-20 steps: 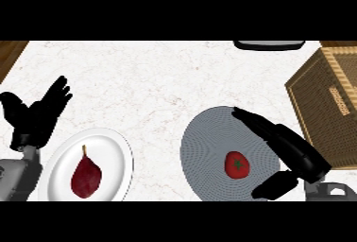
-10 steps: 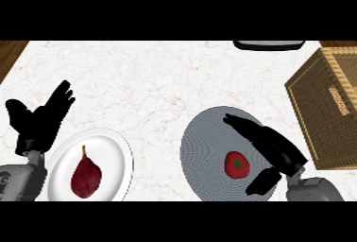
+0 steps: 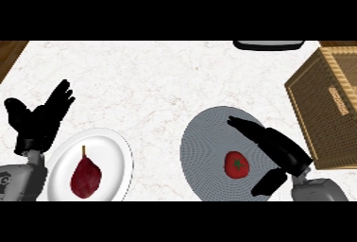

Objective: Pick the tomato from the placemat and place it in the basket

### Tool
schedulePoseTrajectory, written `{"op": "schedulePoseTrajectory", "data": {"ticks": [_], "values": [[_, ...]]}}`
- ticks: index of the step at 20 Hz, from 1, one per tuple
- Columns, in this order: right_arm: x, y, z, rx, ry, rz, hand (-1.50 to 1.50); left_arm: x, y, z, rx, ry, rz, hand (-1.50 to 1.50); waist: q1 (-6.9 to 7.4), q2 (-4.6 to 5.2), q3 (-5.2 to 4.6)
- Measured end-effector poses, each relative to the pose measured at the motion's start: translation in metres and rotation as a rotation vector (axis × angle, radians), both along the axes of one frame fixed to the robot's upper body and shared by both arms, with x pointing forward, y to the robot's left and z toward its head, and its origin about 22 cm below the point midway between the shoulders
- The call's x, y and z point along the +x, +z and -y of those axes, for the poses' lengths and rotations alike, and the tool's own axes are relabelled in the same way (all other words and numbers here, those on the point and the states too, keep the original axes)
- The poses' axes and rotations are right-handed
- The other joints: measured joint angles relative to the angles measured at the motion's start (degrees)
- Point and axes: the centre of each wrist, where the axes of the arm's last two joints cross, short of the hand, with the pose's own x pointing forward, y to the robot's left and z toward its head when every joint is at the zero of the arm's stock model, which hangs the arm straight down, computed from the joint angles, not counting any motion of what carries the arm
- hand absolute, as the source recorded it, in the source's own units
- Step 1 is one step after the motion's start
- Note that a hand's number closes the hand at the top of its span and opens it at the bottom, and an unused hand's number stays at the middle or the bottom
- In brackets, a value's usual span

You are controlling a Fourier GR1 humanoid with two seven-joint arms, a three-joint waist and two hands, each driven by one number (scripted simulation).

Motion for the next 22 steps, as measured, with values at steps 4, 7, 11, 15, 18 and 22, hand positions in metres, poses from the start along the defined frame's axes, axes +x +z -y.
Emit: {"op": "schedulePoseTrajectory", "data": {"ticks": [4, 7, 11, 15, 18, 22], "values": [[-0.007, -0.004, 0.003, 0.018, 0.033, -0.004, -1.5, -0.001, 0.002, -0.007, -0.003, -0.006, -0.002, 0.0, -0.03, -0.02, -0.02], [-0.01, -0.006, 0.001, 0.02, 0.05, -0.001, -1.5, 0.004, -0.003, -0.006, -0.004, -0.005, -0.005, 0.0, -0.07, -0.01, -0.01], [-0.019, -0.013, -0.006, -0.016, 0.04, 0.013, -1.5, 0.005, 0.0, -0.008, -0.007, -0.004, -0.001, 0.0, -0.07, -0.02, -0.01], [-0.017, -0.02, -0.012, -0.05, 0.026, 0.024, -1.5, 0.002, -0.004, -0.004, -0.004, -0.009, -0.001, 0.0, -0.01, -0.01, 0.0], [-0.017, -0.026, -0.014, -0.072, 0.023, 0.027, -1.5, 0.003, -0.002, -0.003, -0.006, -0.011, 0.002, 0.0, -0.02, -0.01, -0.01], [-0.018, -0.035, -0.017, -0.137, 0.07, 0.048, 1.5, 0.005, -0.003, -0.004, -0.005, -0.01, 0.0, 0.0, 0.02, 0.0, -0.01]]}}
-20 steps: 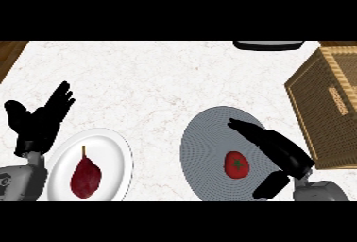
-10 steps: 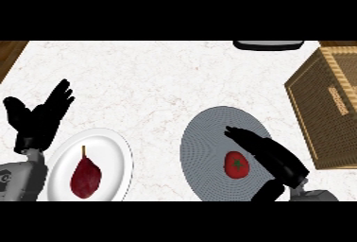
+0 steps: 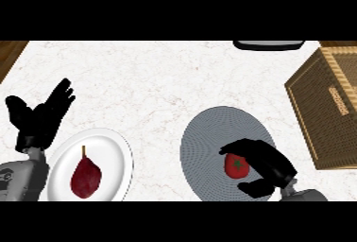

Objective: Pick the tomato from the placemat and place it in the basket

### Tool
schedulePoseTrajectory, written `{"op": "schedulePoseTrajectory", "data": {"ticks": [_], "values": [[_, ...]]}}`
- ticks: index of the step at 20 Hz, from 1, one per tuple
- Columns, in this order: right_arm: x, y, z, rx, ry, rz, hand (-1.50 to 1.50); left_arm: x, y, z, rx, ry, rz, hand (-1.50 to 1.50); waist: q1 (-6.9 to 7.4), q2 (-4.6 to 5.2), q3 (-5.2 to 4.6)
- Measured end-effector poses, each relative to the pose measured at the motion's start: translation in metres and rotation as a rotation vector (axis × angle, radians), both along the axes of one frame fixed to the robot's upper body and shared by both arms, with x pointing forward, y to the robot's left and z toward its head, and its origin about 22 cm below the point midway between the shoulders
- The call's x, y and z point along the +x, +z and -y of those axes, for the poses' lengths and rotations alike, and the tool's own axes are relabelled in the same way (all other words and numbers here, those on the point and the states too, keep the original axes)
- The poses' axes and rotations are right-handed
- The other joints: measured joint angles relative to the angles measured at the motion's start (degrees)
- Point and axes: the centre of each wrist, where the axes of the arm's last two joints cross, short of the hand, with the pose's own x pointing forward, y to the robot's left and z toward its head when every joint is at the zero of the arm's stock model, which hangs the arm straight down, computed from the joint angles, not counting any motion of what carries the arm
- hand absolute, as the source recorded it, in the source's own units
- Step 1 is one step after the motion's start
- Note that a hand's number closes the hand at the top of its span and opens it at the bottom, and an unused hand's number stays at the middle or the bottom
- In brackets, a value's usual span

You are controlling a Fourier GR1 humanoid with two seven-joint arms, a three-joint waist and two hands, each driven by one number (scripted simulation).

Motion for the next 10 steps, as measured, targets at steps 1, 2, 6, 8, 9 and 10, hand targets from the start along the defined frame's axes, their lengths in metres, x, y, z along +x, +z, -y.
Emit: {"op": "schedulePoseTrajectory", "data": {"ticks": [1, 2, 6, 8, 9, 10], "values": [[0.001, -0.002, 0.0, -0.015, 0.012, 0.004, 1.5, -0.002, -0.002, 0.0, 0.003, -0.001, 0.0, 0.0, 0.02, 0.0, -0.01], [0.004, 0.0, -0.001, -0.027, 0.018, 0.009, 1.5, -0.003, -0.002, -0.001, 0.0, 0.002, -0.002, 0.0, 0.03, 0.0, 0.0], [0.007, -0.008, -0.01, -0.043, 0.031, 0.042, 1.5, 0.0, 0.004, 0.005, 0.005, 0.0, 0.005, 0.0, 0.01, -0.27, -0.24], [0.014, -0.008, -0.014, -0.046, -0.019, 0.045, 1.5, -0.003, 0.001, 0.004, 0.003, -0.002, 0.001, 0.0, 0.15, -0.31, -0.38], [0.021, -0.007, -0.015, -0.046, -0.104, 0.042, 1.5, -0.002, 0.001, 0.004, 0.001, -0.002, 0.0, 0.0, 0.25, -0.19, -0.4], [0.027, -0.005, -0.014, -0.044, -0.205, 0.038, 1.5, -0.002, 0.002, 0.005, 0.001, -0.005, 0.003, 0.0, 0.36, 0.0, -0.34]]}}
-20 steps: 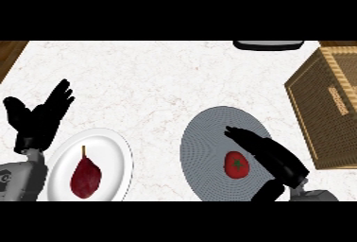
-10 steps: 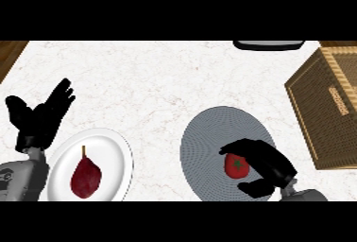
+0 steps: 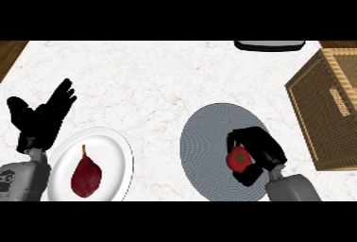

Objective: Pick the tomato from the placemat and place it in the basket

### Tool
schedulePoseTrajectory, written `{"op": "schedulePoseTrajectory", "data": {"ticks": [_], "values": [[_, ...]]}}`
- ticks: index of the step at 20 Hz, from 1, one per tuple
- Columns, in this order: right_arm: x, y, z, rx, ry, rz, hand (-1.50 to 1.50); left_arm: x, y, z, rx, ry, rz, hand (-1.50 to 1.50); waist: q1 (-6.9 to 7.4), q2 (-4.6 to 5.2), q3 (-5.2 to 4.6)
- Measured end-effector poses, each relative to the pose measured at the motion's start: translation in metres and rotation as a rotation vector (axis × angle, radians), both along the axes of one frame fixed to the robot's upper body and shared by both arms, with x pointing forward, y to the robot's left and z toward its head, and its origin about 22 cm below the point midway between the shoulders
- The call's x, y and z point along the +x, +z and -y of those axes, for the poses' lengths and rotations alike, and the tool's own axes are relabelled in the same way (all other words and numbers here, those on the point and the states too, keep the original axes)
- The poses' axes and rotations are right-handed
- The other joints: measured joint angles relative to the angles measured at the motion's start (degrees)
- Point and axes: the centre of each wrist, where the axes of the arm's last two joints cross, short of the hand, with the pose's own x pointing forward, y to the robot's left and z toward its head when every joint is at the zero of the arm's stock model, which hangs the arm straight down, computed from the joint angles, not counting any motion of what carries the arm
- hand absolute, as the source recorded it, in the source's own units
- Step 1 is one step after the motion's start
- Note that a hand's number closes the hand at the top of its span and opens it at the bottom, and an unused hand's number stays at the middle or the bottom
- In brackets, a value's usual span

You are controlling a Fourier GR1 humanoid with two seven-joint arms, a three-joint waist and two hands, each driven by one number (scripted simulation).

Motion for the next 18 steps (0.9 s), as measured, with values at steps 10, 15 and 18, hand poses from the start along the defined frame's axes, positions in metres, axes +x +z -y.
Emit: {"op": "schedulePoseTrajectory", "data": {"ticks": [10, 15, 18], "values": [[0.056, 0.031, 0.023, 0.049, -0.934, 0.009, 1.5, 0.006, 0.008, 0.007, 0.003, -0.038, 0.03, 0.0, 2.8, 1.92, 0.26], [0.097, 0.074, 0.006, 0.168, -1.23, 0.109, 1.5, 0.013, 0.012, 0.019, 0.001, -0.09, 0.038, 0.0, 5.95, 2.34, 0.37], [0.116, 0.104, -0.01, 0.26, -1.315, 0.26, 1.5, 0.017, 0.015, 0.023, 0.008, -0.111, 0.041, 0.0, 7.02, 2.48, 0.35]]}}
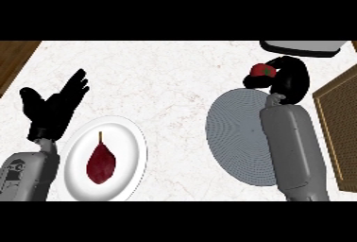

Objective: Pick the tomato from the placemat and place it in the basket

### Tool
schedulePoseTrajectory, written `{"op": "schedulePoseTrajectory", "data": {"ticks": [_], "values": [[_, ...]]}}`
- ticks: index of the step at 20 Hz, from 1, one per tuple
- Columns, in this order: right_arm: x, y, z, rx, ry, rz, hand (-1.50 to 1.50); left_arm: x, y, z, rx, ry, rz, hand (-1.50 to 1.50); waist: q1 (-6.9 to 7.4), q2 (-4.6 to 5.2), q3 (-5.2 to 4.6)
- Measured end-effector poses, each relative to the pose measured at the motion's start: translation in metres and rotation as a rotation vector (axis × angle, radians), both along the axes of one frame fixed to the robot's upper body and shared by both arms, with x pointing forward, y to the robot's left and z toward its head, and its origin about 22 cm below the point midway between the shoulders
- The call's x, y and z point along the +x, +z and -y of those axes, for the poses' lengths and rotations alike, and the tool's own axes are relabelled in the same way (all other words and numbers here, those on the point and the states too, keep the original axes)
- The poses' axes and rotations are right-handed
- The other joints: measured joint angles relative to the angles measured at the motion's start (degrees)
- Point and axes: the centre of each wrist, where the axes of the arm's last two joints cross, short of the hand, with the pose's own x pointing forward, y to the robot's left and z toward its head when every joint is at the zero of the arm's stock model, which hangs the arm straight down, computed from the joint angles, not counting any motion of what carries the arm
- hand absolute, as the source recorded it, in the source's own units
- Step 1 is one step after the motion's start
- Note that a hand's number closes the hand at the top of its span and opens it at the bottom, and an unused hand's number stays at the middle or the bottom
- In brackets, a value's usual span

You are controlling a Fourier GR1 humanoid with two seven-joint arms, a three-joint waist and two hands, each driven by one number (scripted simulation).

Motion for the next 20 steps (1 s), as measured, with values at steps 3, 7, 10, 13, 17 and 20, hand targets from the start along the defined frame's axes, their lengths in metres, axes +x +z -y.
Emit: {"op": "schedulePoseTrajectory", "data": {"ticks": [3, 7, 10, 13, 17, 20], "values": [[0.016, 0.024, -0.018, -0.065, -0.06, 0.122, 1.5, 0.002, 0.0, 0.007, -0.001, -0.016, -0.001, 0.0, 0.39, -0.06, -0.09], [0.037, 0.056, -0.032, -0.15, -0.143, 0.218, 1.5, 0.005, 0.001, 0.01, -0.001, -0.014, -0.007, 0.0, 0.24, -0.12, -0.2], [0.049, 0.075, -0.04, -0.229, -0.178, 0.247, 1.5, 0.005, -0.002, 0.012, -0.002, -0.002, -0.009, 0.0, -0.28, -0.24, -0.25], [0.059, 0.097, -0.046, -0.291, -0.218, 0.254, 1.5, 0.005, -0.004, 0.012, -0.003, 0.006, -0.007, 0.0, -0.7, -0.5, -0.28], [0.071, 0.124, -0.041, -0.351, -0.28, 0.257, 1.5, 0.004, -0.004, 0.004, 0.001, 0.019, -0.012, 0.0, -1.33, -0.57, -0.24], [0.077, 0.14, -0.035, -0.391, -0.323, 0.262, 1.5, 0.003, -0.004, 0.001, 0.0, 0.023, -0.013, 0.0, -1.61, -0.65, -0.2]]}}
